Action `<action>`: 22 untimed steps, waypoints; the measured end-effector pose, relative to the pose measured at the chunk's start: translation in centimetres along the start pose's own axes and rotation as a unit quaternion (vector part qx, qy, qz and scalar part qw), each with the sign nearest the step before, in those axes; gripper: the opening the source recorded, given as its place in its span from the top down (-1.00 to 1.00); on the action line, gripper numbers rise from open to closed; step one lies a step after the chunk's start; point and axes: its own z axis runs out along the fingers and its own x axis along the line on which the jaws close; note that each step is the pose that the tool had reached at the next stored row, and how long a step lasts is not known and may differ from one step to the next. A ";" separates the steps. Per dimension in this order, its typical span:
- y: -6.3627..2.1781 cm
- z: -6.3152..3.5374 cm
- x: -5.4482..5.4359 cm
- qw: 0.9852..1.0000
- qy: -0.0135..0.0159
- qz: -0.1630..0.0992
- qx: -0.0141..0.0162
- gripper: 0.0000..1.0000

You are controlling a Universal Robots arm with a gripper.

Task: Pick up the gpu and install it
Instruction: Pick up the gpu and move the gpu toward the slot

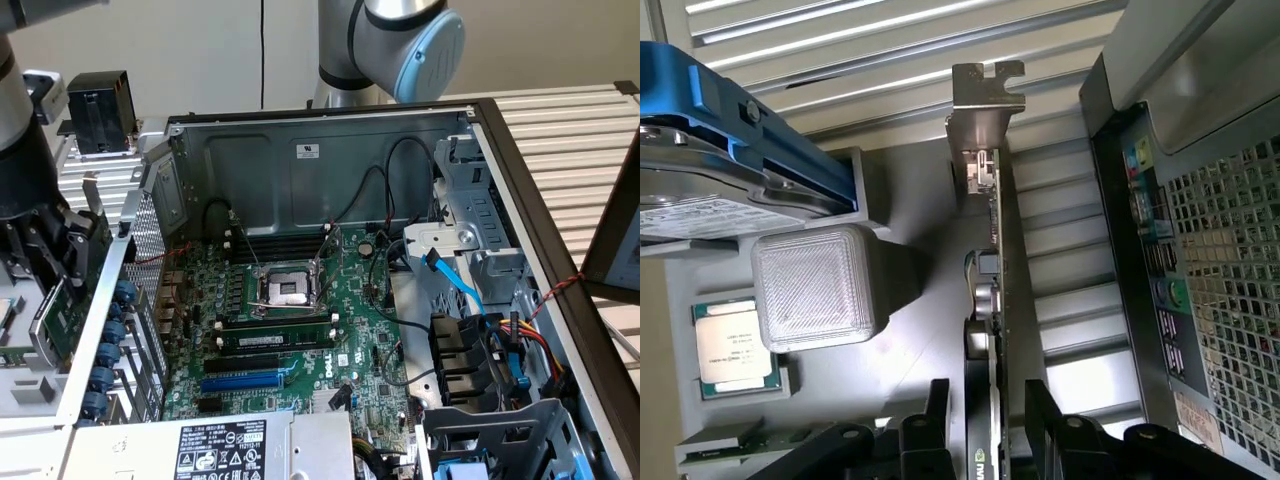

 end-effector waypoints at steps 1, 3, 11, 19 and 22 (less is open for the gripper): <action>0.01 0.02 0.0 1.000 0.000 0.003 0.000 0.14; 0.01 0.03 0.0 1.000 -0.001 0.011 0.000 0.14; 0.09 0.19 0.0 1.000 0.000 0.018 -0.004 0.14; 0.34 0.62 0.4 1.000 0.001 0.018 -0.007 0.14; 0.32 0.67 0.4 1.000 0.000 0.018 -0.007 0.14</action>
